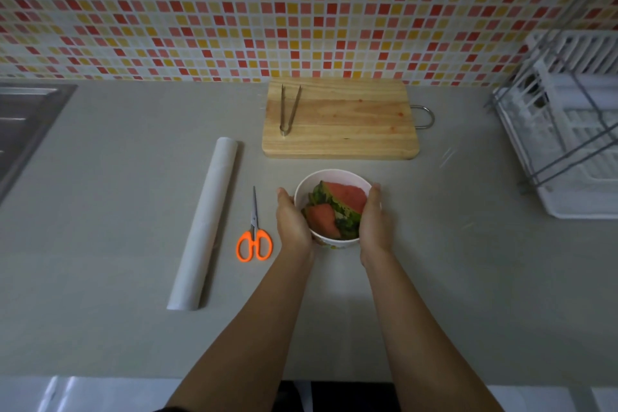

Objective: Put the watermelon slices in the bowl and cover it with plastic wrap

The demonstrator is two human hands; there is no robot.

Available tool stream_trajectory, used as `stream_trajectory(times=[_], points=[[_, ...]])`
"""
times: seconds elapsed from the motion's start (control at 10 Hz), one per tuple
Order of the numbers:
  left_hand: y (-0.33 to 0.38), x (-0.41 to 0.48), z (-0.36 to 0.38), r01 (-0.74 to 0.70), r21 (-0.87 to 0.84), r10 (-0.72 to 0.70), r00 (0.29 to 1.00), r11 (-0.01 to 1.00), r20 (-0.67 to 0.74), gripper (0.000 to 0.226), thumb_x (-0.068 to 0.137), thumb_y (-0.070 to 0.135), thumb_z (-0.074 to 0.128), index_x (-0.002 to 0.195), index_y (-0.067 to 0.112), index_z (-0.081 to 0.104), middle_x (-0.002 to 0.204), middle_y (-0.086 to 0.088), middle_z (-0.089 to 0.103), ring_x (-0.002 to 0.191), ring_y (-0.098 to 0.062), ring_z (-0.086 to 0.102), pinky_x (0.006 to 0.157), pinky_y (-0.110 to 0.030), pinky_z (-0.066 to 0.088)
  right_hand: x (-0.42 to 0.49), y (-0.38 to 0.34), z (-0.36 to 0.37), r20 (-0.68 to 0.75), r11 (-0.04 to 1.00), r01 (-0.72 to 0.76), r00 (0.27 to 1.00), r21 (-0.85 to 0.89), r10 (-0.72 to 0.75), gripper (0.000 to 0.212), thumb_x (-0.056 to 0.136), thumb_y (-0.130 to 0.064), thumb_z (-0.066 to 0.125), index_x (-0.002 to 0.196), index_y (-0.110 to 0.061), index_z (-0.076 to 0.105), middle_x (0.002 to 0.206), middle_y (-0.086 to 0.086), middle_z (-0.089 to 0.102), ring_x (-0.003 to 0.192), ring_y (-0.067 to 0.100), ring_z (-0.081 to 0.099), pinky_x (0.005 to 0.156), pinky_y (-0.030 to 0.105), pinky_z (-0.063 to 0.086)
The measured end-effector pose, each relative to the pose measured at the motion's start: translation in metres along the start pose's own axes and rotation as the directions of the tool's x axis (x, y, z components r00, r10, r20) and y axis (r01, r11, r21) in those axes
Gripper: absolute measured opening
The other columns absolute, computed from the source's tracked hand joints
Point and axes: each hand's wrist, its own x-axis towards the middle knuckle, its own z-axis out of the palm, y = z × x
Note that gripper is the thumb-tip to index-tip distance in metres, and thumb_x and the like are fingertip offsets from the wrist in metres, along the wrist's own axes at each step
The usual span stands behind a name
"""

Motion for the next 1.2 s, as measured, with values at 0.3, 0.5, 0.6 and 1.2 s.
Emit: stream_trajectory(times=[0.3,0.5,0.6,1.2], points=[[-0.004,-0.001,-0.007,-0.149,0.316,0.214,0.959,0.937,-0.184,0.060,0.098,0.051,0.022,0.117,0.004,0.054,0.119,-0.012,0.059,0.114,-0.029,0.054,0.093,-0.034,0.040,-0.006,0.011,-0.007,-0.066,0.957,0.143,0.984,-0.253,-0.165,0.081,0.085,-0.068,0.017,0.104,-0.006,0.065,0.109,0.025,0.063,0.106,0.039,0.056,0.093,0.043,0.045],[0.010,-0.009,-0.036,-0.240,0.154,0.220,0.966,0.959,0.136,0.054,0.101,0.048,0.013,0.116,0.026,0.060,0.107,0.026,0.064,0.100,0.012,0.057,0.086,-0.008,0.042,0.013,0.005,-0.041,0.123,0.983,0.178,0.976,0.040,-0.181,0.061,0.094,-0.055,0.017,0.140,-0.018,0.033,0.145,0.001,0.036,0.134,0.016,0.032,0.106,0.027,0.021],[0.004,-0.016,-0.044,-0.242,0.250,0.155,0.933,0.938,0.324,0.061,0.100,0.049,0.007,0.144,0.020,0.037,0.135,0.016,0.043,0.123,0.002,0.041,0.087,-0.004,0.039,0.007,0.008,-0.046,0.391,0.973,0.083,0.906,0.215,-0.164,0.062,0.095,-0.051,0.004,0.142,-0.017,0.028,0.147,0.001,0.032,0.137,0.016,0.027,0.110,0.028,0.019],[0.146,-0.050,0.044,-0.785,0.609,0.420,0.592,0.110,0.688,0.059,0.102,0.041,0.019,0.153,0.011,0.011,0.162,-0.007,0.008,0.149,-0.019,0.007,0.118,-0.030,0.005,-0.014,-0.157,-0.064,0.496,0.545,0.797,0.595,-0.262,-0.632,0.052,0.099,-0.037,0.025,0.146,-0.020,0.016,0.157,-0.001,0.013,0.143,0.016,0.011,0.112,0.028,0.008]])
